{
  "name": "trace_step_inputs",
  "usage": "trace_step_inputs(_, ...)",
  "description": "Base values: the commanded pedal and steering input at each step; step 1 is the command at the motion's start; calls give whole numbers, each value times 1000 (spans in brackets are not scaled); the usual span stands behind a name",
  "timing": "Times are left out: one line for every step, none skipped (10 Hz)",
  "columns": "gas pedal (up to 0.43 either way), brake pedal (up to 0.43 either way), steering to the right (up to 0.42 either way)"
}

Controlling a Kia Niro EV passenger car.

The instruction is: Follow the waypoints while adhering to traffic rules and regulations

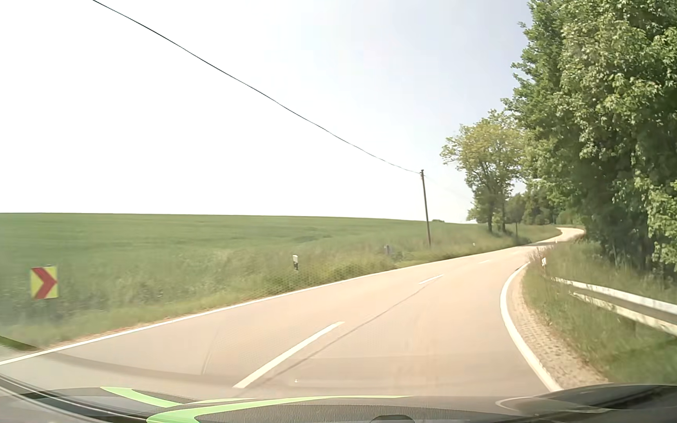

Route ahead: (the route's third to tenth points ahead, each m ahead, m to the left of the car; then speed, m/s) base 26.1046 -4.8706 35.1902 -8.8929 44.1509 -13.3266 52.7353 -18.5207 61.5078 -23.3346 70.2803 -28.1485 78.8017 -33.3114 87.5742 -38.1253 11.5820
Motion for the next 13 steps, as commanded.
trace_step_inputs(331, 0, 127)
trace_step_inputs(331, 0, 123)
trace_step_inputs(331, 0, 117)
trace_step_inputs(331, 0, 111)
trace_step_inputs(331, 0, 104)
trace_step_inputs(331, 0, 100)
trace_step_inputs(331, 0, 96)
trace_step_inputs(331, 0, 89)
trace_step_inputs(331, 0, 84)
trace_step_inputs(331, 0, 81)
trace_step_inputs(331, 0, 78)
trace_step_inputs(331, 0, 74)
trace_step_inputs(339, 0, 73)
